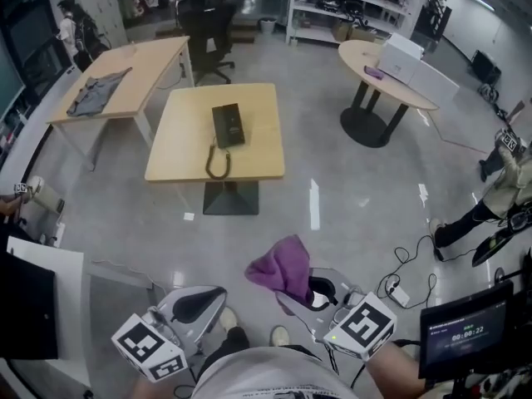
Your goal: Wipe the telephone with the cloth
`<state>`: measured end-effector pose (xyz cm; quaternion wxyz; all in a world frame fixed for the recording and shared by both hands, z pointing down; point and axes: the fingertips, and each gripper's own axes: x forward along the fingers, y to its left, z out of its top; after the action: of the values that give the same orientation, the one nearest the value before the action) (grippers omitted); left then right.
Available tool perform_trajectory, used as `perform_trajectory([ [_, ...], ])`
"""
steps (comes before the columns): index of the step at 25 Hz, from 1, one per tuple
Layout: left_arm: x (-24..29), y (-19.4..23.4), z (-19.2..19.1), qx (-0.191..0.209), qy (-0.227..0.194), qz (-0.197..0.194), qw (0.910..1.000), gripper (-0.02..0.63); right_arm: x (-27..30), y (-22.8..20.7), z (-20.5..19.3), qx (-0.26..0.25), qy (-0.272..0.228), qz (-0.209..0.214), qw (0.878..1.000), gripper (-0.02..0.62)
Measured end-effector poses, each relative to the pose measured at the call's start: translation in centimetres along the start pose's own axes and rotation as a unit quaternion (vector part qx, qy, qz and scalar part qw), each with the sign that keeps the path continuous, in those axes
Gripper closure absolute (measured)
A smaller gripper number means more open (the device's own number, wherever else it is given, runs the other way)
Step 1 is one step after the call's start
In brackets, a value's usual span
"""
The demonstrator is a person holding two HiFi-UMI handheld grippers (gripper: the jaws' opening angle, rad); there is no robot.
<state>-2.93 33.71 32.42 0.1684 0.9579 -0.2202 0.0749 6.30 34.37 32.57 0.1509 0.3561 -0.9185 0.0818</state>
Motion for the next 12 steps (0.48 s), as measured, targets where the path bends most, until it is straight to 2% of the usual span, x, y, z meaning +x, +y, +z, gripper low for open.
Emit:
perform_trajectory([
  [4,1.1,-3.4,-0.8,0.005,0.013,-0.01,0.9999,0.601,-2.6,0.4,-1.2,0.005,0.0,0.001,1.0,0.482],
  [8,1.6,-5.6,-0.8,0.013,0.019,0.0,0.9997,0.601,-4.8,0.3,-1.8,0.004,-0.008,0.005,1.0,0.482],
  [12,2.0,-7.0,-1.0,0.005,0.021,0.013,0.9997,0.601,-6.2,-0.1,-2.3,0.002,-0.012,0.016,1.0,0.482],
])
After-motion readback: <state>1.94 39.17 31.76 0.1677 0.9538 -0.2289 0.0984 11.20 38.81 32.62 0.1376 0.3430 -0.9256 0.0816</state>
